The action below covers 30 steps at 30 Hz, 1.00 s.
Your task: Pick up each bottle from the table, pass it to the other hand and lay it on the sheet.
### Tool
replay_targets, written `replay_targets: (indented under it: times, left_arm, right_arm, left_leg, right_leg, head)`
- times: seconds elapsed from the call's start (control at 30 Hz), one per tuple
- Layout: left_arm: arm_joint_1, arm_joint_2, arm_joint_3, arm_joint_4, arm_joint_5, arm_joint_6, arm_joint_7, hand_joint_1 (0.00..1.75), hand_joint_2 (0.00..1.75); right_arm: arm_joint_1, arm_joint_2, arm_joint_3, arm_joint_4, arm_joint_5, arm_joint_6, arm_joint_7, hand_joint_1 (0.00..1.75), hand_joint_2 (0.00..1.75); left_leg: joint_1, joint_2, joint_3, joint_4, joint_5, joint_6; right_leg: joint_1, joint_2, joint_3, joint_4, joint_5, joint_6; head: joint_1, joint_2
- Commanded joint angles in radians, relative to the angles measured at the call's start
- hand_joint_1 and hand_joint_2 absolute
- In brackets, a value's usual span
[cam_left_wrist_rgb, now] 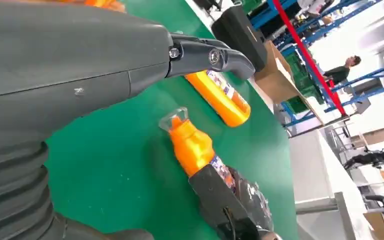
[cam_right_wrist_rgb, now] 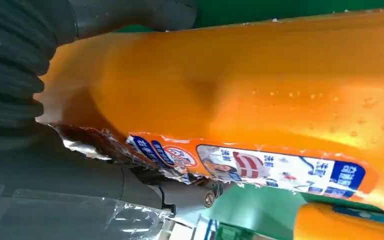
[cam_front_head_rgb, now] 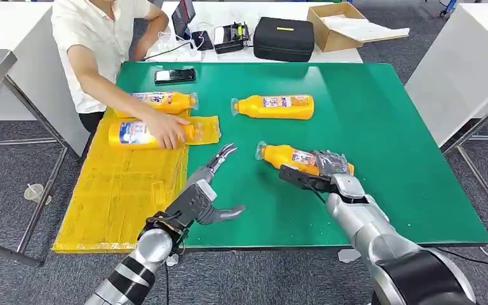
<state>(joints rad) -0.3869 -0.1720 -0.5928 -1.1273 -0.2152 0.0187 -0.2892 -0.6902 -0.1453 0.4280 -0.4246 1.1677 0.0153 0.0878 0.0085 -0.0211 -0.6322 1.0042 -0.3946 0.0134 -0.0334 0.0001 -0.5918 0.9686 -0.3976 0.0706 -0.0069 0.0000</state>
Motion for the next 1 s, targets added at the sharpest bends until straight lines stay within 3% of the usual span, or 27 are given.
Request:
replay_targets:
  times: [0.03, 0.13, 0.23, 0.3, 0.43, 0.5, 0.6, 1.0]
  left_arm:
    - [-0.015, 0.023, 0.016, 0.026, -0.003, -0.003, -0.012, 0.00, 1.75]
    - [-0.012, 0.029, 0.020, 0.022, 0.050, -0.041, -0.039, 0.00, 1.75]
    - [-0.011, 0.020, 0.028, 0.033, 0.127, -0.081, -0.045, 0.00, 1.75]
    - [-0.007, 0.012, 0.030, 0.041, 0.159, -0.086, -0.044, 0.00, 1.75]
    - [0.058, -0.050, 0.075, 0.027, 0.293, -0.022, -0.051, 0.00, 1.75]
    - [0.089, -0.070, 0.078, 0.021, 0.431, -0.062, -0.026, 0.00, 1.75]
    - [0.100, -0.059, 0.033, 0.029, 0.566, -0.093, 0.001, 0.00, 1.75]
    - [0.066, -0.055, 0.022, 0.084, 0.678, -0.113, 0.035, 0.00, 1.75]
  right_arm:
    - [0.042, -0.008, -0.076, 0.056, -0.144, 0.008, -0.237, 1.75, 1.75]
    - [0.086, -0.015, -0.164, -0.001, -0.324, 0.100, -0.479, 1.75, 1.75]
    - [0.137, -0.003, -0.222, -0.087, -0.517, 0.205, -0.637, 1.75, 1.75]
    - [0.160, 0.007, -0.225, -0.147, -0.604, 0.242, -0.668, 1.75, 1.75]
    - [0.224, 0.027, -0.181, -0.342, -0.741, 0.254, -0.663, 1.75, 1.75]
    - [0.251, 0.034, -0.146, -0.424, -0.771, 0.233, -0.647, 1.75, 1.75]
    - [0.273, 0.049, -0.100, -0.511, -0.816, 0.207, -0.634, 1.75, 1.75]
    - [0.250, 0.058, -0.040, -0.519, -0.851, 0.217, -0.637, 1.75, 1.75]
  left_leg:
    - [0.002, -0.001, 0.004, -0.001, -0.001, -0.001]
    - [0.001, 0.000, 0.004, -0.001, -0.001, 0.000]
    - [0.002, 0.001, 0.004, -0.001, -0.001, 0.000]
    - [0.002, 0.004, 0.004, -0.001, -0.003, -0.002]
    - [0.002, 0.007, 0.007, -0.001, -0.004, -0.003]
    - [0.002, 0.009, 0.008, -0.001, -0.005, -0.003]
    - [0.002, 0.008, 0.004, -0.001, -0.004, -0.003]
    - [0.002, 0.005, -0.003, 0.000, -0.003, -0.002]
  right_leg:
    - [0.003, -0.003, 0.006, -0.002, -0.002, -0.005]
    - [0.002, -0.002, 0.005, -0.002, -0.001, -0.003]
    - [0.002, -0.001, 0.005, -0.002, -0.001, -0.003]
    - [0.003, 0.002, 0.004, -0.002, 0.000, -0.003]
    - [0.003, 0.005, 0.004, -0.002, 0.000, -0.005]
    - [0.004, 0.006, 0.005, -0.001, -0.001, -0.008]
    - [0.002, 0.008, 0.002, 0.000, 0.000, -0.003]
    - [0.002, 0.006, -0.004, 0.000, -0.001, -0.003]
  head:
    - [0.000, 0.000]
    - [0.000, 0.000]
    - [0.000, 0.000]
    - [0.000, 0.000]
    - [0.000, 0.000]
    - [0.000, 0.000]
    - [0.000, 0.000]
    - [0.000, 0.000]
